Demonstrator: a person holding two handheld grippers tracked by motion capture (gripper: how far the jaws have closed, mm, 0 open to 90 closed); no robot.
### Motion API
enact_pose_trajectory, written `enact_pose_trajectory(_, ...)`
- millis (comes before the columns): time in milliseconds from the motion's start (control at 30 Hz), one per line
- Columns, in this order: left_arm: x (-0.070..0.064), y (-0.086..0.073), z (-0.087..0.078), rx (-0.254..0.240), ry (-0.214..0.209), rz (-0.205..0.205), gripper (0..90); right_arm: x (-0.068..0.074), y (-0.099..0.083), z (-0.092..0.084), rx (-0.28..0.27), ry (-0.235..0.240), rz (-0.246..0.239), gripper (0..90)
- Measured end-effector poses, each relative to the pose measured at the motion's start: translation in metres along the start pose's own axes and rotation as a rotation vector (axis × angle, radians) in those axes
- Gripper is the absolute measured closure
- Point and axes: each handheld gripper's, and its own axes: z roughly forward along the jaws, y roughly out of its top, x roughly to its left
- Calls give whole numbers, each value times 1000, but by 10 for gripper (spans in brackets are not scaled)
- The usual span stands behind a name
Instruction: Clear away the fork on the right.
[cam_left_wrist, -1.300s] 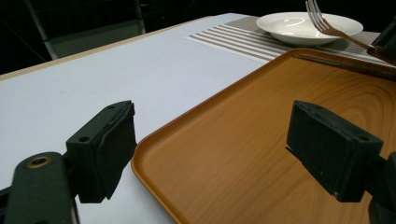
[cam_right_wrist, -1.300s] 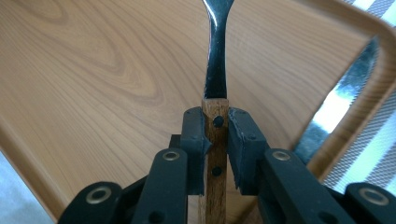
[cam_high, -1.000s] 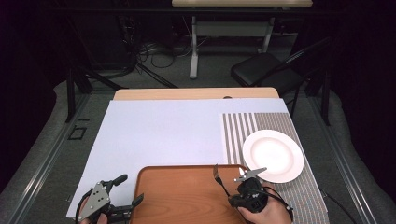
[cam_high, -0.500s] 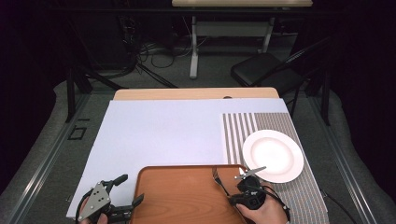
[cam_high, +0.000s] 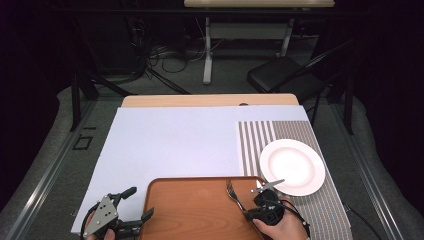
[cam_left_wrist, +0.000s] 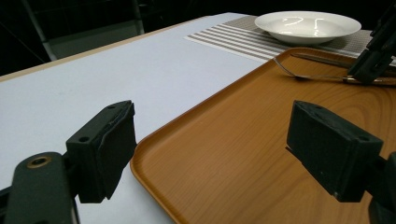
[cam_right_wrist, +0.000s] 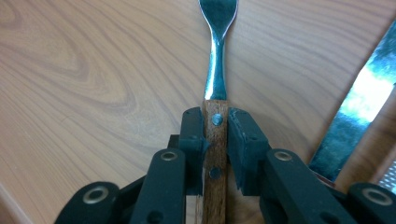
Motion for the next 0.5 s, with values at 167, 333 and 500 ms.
enact_pose_trajectory(167,0,0,0,1,-1,0,157,0,1,-7,-36,5,-17,751)
enact_pose_trajectory(333,0,0,1,6,-5,2,156,3,3,-9,-51,-2,-52,814)
enact_pose_trajectory(500,1,0,1,8,-4,1,156,7,6,-5,-77,10,-100,900)
